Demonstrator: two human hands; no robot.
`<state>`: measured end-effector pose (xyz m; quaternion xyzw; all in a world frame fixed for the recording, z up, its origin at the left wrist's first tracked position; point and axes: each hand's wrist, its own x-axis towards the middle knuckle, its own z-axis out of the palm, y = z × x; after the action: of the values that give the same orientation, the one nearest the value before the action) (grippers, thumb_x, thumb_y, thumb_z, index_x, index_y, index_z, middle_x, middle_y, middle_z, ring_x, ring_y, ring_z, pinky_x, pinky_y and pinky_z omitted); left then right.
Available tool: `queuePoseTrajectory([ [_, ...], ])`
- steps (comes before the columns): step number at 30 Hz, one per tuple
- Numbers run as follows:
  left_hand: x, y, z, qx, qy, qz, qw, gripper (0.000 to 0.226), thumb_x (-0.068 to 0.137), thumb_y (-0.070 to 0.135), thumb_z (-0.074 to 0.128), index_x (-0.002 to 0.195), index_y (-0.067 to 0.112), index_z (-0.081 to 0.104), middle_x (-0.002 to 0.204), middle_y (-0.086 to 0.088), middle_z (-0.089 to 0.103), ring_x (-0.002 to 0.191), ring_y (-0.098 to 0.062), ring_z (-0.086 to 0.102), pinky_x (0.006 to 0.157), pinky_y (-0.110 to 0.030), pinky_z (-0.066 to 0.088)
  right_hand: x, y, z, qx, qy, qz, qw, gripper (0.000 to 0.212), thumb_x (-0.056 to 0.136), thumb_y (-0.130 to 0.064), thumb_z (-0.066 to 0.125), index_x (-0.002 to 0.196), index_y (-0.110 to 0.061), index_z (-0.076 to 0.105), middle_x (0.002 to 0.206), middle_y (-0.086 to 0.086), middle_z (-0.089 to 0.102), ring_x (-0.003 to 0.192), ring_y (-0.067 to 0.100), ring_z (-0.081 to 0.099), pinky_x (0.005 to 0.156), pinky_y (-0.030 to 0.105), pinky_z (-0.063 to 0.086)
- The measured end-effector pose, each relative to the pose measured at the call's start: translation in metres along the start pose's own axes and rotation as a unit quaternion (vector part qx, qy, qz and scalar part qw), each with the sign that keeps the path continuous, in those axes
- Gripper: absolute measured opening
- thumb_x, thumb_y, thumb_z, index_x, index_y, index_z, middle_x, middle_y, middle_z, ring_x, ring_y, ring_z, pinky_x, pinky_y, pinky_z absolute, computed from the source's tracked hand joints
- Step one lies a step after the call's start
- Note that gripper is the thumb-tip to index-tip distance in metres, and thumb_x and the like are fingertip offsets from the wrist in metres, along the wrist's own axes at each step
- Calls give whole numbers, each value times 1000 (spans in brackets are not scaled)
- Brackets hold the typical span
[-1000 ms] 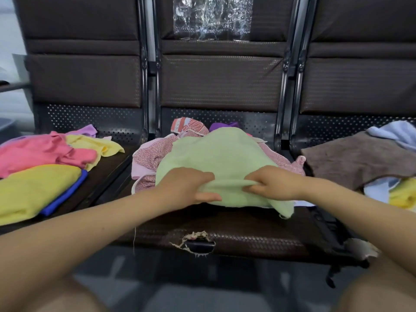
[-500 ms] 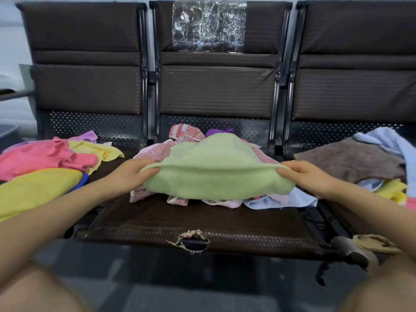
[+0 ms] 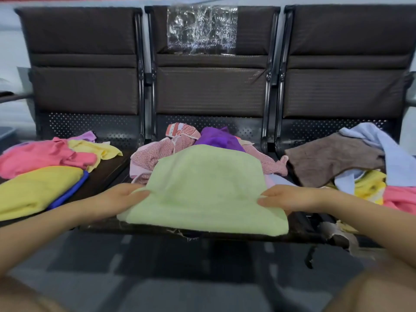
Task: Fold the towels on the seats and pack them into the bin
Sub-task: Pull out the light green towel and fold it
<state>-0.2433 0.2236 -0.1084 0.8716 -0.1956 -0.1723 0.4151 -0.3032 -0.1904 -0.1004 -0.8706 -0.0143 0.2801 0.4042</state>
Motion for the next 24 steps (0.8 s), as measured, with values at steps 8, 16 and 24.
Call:
queuePoseTrajectory([
  [8, -4, -11, -1, 33, -59, -17, 998, 39, 84, 63, 51, 91, 32, 74, 93, 13, 72, 87, 2, 61, 79, -18, 47, 2, -16, -15, 6, 6, -61, 998, 25, 100, -24, 50, 96, -7, 68, 92, -1, 71, 84, 11, 65, 76, 24, 52],
  [16, 44, 13, -30, 61, 103, 18, 993, 19, 98, 30, 53, 94, 32, 71, 90, 11, 71, 81, 6, 61, 71, -10, 44, 19, -32, -48, 78, 130, -129, 980, 23, 99, -23, 51, 96, -16, 73, 90, -4, 75, 82, 6, 69, 71, 15, 52],
  [24, 101, 18, -32, 186, 186, -1, 965, 30, 99, 32, 45, 97, 12, 68, 91, -4, 69, 89, -22, 62, 78, -37, 47, 68, -23, -71, -98, 358, -105, 922, 38, 98, -21, 48, 63, -8, 41, 59, 8, 37, 56, 18, 35, 53, 30, 23],
])
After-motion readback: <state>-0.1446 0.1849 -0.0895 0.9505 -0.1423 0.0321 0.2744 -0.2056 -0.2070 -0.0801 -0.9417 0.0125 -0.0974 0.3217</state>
